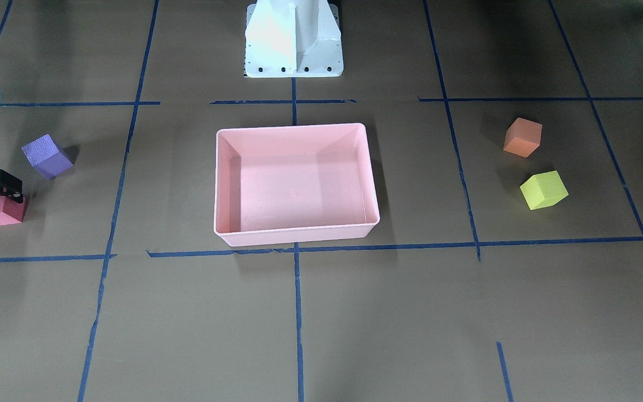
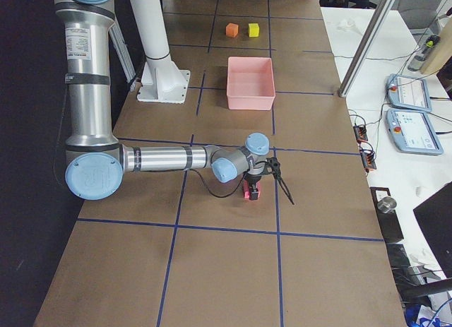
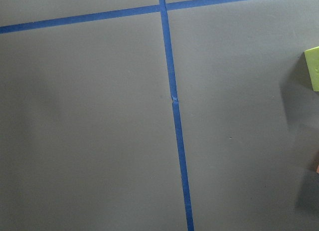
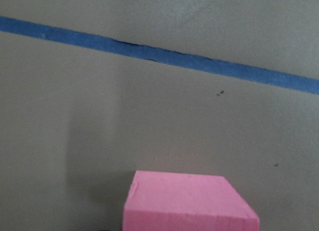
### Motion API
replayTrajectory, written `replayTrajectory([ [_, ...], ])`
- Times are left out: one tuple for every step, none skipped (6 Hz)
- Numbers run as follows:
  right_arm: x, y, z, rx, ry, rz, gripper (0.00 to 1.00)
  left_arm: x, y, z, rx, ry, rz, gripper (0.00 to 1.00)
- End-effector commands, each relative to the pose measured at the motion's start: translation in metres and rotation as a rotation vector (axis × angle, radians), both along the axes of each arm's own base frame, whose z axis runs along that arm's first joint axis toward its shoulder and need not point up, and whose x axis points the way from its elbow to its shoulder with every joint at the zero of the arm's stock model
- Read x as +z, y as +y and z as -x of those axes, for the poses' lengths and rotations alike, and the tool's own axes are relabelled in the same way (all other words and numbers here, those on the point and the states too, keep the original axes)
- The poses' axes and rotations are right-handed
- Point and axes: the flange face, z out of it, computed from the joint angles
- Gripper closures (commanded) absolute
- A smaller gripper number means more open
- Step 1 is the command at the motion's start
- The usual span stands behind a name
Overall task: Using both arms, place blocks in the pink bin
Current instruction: 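Carry the pink cube into the pink bin and release it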
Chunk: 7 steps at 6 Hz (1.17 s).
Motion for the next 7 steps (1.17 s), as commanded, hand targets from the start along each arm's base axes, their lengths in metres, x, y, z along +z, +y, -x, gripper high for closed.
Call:
replayTrajectory([
  [-0.018, -0.007, 0.005, 0.004, -0.019, -0.023, 0.72, 0.0, 0.0, 0.0, 0.0, 0.0, 0.0, 0.0],
  [-0.06, -0.012, 0.006, 0.03, -0.058, -0.055, 0.73, 0.0, 0.0, 0.0, 0.0, 0.0, 0.0, 0.0],
  [-0.116, -0.029, 0.02, 0.116, -0.134, -0.008, 0.73, 0.0, 0.0, 0.0, 0.0, 0.0, -0.003, 0.0],
  [-0.184, -0.056, 0.044, 0.195, -0.185, 0.048, 0.72, -0.001, -0.001, 0.0, 0.0, 0.0, -0.009, 0.0],
  [-0.265, -0.064, 0.114, 0.228, -0.225, 0.13, 0.72, -0.004, -0.002, 0.0, 0.0, 0.0, -0.016, 0.0],
  [-0.331, -0.063, 0.165, 0.278, -0.219, 0.187, 0.71, -0.006, -0.002, 0.0, 0.0, -0.001, -0.021, 0.0],
  [-0.404, -0.048, 0.221, 0.331, -0.168, 0.237, 0.71, -0.01, -0.007, -0.001, -0.001, 0.0, -0.031, 0.0],
])
